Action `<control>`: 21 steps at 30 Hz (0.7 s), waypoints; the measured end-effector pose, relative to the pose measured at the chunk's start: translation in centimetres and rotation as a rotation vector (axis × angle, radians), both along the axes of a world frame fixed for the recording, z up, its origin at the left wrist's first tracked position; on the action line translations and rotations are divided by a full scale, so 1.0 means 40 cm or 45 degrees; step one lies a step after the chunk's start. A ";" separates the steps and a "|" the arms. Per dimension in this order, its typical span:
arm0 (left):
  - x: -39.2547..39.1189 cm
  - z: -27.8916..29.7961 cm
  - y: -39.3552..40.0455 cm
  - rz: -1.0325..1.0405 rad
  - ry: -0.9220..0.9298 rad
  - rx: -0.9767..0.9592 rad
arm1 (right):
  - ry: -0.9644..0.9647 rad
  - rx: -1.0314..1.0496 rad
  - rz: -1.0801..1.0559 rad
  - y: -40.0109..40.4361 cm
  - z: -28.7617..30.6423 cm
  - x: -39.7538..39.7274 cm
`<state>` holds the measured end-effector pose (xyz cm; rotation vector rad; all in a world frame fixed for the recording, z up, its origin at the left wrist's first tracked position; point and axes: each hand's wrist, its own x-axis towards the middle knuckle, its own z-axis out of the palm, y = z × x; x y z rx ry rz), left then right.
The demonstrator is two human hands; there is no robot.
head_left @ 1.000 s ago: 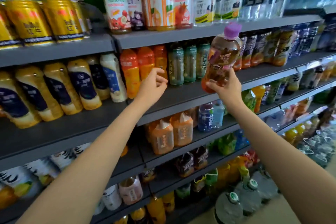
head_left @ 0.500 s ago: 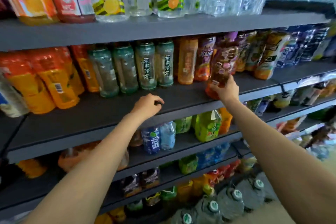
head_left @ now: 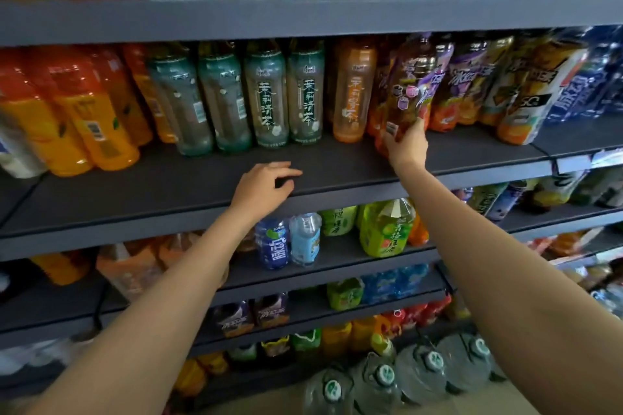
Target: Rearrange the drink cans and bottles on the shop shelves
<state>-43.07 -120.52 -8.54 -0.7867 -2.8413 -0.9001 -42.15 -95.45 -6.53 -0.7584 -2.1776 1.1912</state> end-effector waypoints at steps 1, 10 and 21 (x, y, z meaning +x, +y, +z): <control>0.006 -0.001 -0.002 0.003 0.028 -0.019 | -0.014 -0.007 0.008 -0.004 -0.005 0.010; 0.102 -0.061 -0.137 0.021 0.256 0.143 | 0.385 0.232 0.122 -0.260 -0.123 0.227; 0.212 -0.202 -0.449 0.199 0.315 -0.230 | -0.310 -0.175 0.238 -0.417 -0.362 0.136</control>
